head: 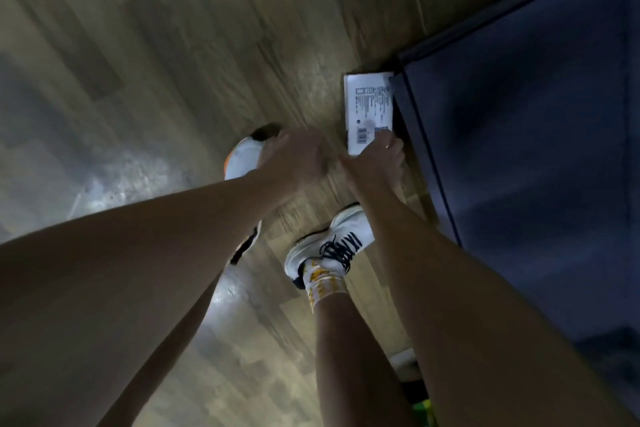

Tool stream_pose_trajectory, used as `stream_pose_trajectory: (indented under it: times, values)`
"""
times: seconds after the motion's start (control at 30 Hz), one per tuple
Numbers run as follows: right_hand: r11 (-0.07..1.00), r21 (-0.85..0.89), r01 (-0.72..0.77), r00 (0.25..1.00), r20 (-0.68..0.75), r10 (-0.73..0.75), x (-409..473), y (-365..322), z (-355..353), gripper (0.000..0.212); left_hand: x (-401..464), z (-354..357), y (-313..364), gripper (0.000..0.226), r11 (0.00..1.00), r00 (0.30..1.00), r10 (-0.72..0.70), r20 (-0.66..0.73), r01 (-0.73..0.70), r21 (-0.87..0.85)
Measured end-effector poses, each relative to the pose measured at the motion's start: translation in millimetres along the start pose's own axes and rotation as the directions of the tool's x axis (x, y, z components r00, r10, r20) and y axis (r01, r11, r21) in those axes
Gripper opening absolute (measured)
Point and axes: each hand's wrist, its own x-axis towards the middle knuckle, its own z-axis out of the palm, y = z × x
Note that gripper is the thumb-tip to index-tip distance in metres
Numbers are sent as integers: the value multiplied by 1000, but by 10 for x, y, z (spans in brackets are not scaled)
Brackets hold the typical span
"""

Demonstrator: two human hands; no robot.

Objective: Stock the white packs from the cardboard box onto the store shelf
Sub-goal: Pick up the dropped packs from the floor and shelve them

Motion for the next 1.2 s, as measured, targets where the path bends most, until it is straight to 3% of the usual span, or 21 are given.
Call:
stream_pose_trajectory:
  times: [0.2,0.33,0.43,0.53,0.67,0.8,0.97,1.2]
  values:
    - [980,-149,-133,991,-16,133,585,-18,455,126,524,241,-128,37,995,998,55,30,-57,81]
    - [975,-184,-128,990,-87,114,682,32,581,105,608,283,-205,36,994,997,56,50,-60,90]
    - [988,-124,-96,995,6,98,480,96,556,103,450,202,-263,33,997,998,45,47,-48,65]
    - [993,86,-84,989,133,72,50,131,395,100,139,10,-290,30,1000,1000,18,7,-18,24]
    - [939,306,-154,974,208,92,-616,132,-171,78,-460,-480,-160,46,998,999,9,53,-12,69]
    - [894,408,-188,948,312,57,-1279,-14,-985,60,-1164,-1184,155,64,965,993,68,92,-89,248]
    - [829,521,-205,961,269,68,-2259,-364,-2362,59,-2097,-2168,789,71,896,980,184,81,-201,396]
    - [645,743,-181,971,239,-3,-3551,-570,-3987,51,-3361,-3350,1769,94,764,913,408,2,-343,547]
